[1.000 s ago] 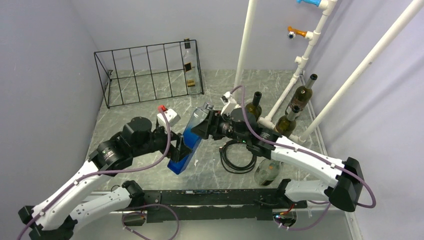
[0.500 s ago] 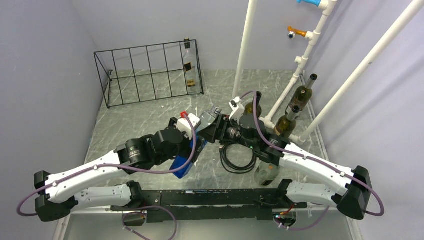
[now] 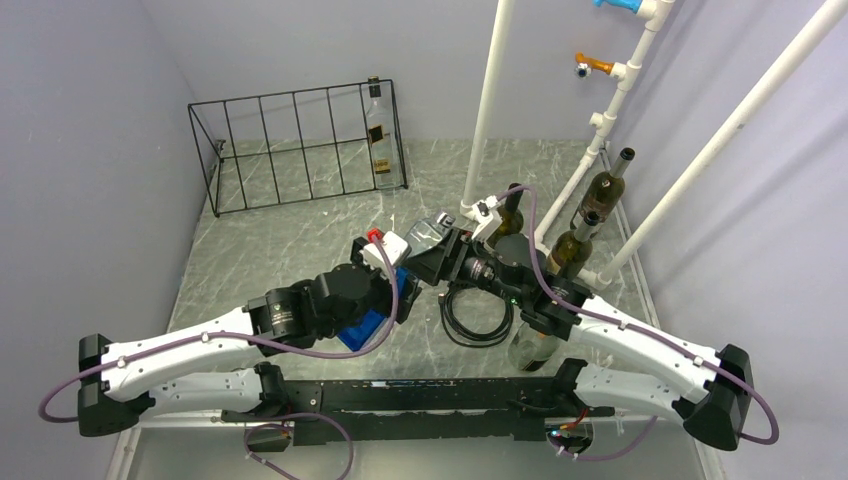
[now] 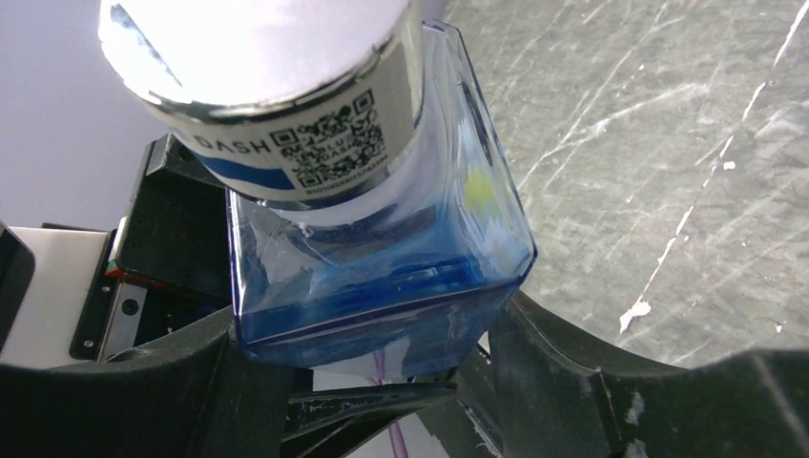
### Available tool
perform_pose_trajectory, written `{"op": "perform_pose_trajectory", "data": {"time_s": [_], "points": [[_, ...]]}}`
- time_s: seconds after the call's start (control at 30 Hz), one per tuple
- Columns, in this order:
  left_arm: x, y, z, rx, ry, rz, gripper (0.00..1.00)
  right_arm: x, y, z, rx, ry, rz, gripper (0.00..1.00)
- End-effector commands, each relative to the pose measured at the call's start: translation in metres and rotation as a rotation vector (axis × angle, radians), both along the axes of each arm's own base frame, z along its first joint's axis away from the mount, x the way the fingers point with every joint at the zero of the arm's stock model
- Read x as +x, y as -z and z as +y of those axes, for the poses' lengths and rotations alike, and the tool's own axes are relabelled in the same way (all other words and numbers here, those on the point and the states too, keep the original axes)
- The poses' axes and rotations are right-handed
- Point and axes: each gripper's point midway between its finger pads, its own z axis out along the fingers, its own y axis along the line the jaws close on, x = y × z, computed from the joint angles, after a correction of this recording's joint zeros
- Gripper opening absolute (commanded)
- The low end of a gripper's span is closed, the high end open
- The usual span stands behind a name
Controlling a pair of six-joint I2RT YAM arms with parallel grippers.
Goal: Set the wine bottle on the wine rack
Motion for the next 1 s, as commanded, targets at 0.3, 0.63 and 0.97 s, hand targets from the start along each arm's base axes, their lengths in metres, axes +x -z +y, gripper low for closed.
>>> {"op": "perform_pose_trajectory", "data": {"time_s": [0.3, 0.63, 0.97], "points": [[0.011, -0.018, -0.007, -0.028, -0.028, -0.082, 0.10, -0.008, -0.107, -0.007, 0.335, -0.009, -0.156, 0.04], [0.011, -0.013, 0.008, -0.065, -0.060, -0.108, 0.00, -0.002, -0.123, -0.028, 0.286, 0.081, -0.236, 1.00], [0.023, -0.020, 0.028, -0.069, -0.159, -0.151, 0.00, 0.003, -0.124, -0.057, 0.198, 0.187, -0.291, 1.00]]}}
